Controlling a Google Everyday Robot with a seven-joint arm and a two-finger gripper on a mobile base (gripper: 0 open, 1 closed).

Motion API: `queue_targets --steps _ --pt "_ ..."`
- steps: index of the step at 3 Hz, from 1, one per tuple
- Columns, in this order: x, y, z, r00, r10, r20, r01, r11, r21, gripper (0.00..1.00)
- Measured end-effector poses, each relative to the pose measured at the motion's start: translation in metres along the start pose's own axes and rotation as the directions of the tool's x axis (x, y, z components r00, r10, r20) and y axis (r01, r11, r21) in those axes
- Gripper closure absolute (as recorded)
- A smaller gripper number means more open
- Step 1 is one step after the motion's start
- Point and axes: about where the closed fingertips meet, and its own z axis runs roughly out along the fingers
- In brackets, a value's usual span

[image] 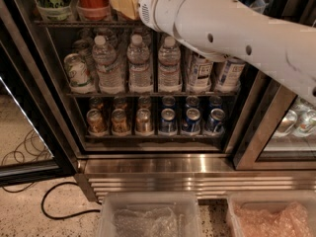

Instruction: Pick coke can from top shelf of fridge

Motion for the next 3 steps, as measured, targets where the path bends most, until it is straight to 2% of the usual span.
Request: queue_targets --steps 1,3 --pt "-0.0010 -0.0003 0.0012 1.000 0.004 0.003 -0.004 1.0000 0.003 0.26" --pt "-0.0021 0.0014 0.0029 1.000 0.006 0.005 -0.006 1.0000 -0.001 0.69"
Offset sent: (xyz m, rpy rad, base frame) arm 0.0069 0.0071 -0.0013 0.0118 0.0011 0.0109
